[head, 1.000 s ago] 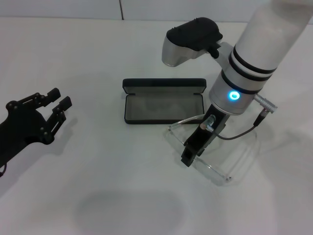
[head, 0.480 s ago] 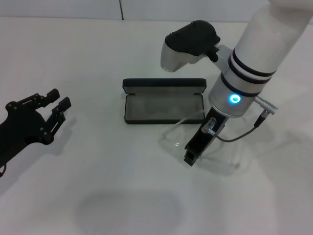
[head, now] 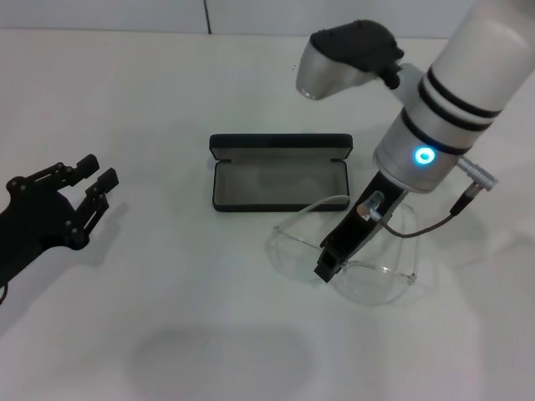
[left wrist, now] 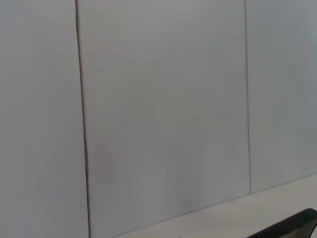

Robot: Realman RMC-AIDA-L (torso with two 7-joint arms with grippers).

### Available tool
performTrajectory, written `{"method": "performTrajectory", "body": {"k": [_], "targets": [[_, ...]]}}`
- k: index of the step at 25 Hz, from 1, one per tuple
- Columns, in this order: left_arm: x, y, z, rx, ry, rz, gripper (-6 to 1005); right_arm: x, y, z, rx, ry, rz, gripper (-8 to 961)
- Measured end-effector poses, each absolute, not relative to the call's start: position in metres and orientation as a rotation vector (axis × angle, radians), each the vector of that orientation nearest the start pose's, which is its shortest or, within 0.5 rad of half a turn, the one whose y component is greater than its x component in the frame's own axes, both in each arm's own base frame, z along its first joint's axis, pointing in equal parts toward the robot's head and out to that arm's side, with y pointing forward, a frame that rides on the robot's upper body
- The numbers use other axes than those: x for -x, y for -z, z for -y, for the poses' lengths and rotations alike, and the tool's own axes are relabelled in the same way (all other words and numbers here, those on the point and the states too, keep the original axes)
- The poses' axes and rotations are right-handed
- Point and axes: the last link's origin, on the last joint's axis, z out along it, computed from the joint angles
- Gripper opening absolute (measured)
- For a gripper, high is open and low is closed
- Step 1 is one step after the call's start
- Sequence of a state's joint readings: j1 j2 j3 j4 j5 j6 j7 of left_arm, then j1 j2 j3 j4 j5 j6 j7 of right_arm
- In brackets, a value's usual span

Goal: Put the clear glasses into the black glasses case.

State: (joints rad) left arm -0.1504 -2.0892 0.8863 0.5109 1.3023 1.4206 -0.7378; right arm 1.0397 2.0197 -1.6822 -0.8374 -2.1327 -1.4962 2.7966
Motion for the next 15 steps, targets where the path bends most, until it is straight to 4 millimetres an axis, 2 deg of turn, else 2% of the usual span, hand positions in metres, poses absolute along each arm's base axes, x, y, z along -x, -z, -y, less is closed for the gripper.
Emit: {"method": "performTrajectory", "body": {"k": [8,11,15], "targets": [[0.337,-0.012,-0.254,2.132,0.807,0.391,278,-0.099,0.042,-0.357,2.848,0.442,-1.129,135],[0.335,-0.015,-0.253,2.127,0.831,0.378,278,-0.096,0.023,-0.357,2.877,0.292,-1.001,119],[0.329,-0.016,-0.252,2.136,0.867,0.352,278,-0.104,-0.003,-0.355,2.886,0.023,-0.865,119]]}}
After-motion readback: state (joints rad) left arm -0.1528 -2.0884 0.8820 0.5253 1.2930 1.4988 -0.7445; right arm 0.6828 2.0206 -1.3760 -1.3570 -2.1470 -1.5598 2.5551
